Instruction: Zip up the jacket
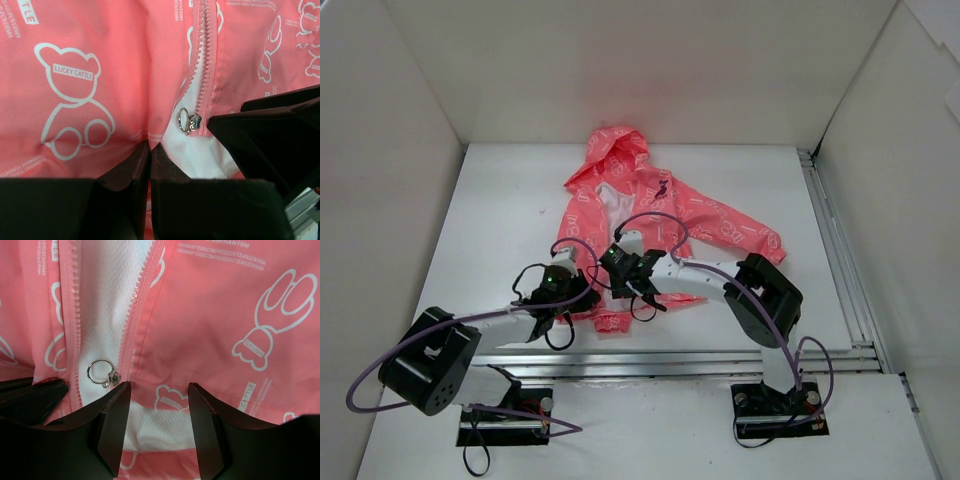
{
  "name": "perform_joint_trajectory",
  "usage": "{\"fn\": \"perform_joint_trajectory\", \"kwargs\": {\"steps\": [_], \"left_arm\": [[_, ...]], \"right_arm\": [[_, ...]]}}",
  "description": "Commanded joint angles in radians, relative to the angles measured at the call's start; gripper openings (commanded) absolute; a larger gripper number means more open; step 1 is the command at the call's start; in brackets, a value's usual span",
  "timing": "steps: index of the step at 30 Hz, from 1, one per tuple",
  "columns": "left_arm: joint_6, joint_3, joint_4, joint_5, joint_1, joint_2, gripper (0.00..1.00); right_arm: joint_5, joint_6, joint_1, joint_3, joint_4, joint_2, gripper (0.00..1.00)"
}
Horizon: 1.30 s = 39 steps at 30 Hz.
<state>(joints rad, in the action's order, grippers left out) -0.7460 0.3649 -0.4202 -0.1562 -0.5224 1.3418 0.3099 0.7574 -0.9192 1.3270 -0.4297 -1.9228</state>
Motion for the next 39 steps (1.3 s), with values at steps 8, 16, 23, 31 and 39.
{"fn": "perform_joint_trajectory", "kwargs": {"steps": [8, 16, 23, 31, 39], "left_arm": [[-0.010, -0.003, -0.046, -0.011, 0.005, -0.012, 0.00], [-0.013, -0.004, -0.058, -0.020, 0.005, 0.000, 0.00], [-0.016, -0.004, -0.060, -0.022, 0.005, 0.002, 0.00], [-0.019, -0.006, -0.052, -0.011, 0.005, 0.005, 0.00], [-0.024, 0.000, -0.054, -0.005, 0.005, 0.028, 0.00]], "right_arm": [[0.043, 0.019, 0.000, 0.069, 0.006, -0.027, 0.40], [0.032, 0.011, 0.000, 0.075, 0.006, -0.048, 0.12], [0.044, -0.018, 0.000, 0.083, 0.005, -0.018, 0.00], [0.101, -0.137, 0.008, 0.040, 0.000, 0.149, 0.00], [-0.018, -0.331, 0.065, -0.015, -0.038, 0.372, 0.00]]}}
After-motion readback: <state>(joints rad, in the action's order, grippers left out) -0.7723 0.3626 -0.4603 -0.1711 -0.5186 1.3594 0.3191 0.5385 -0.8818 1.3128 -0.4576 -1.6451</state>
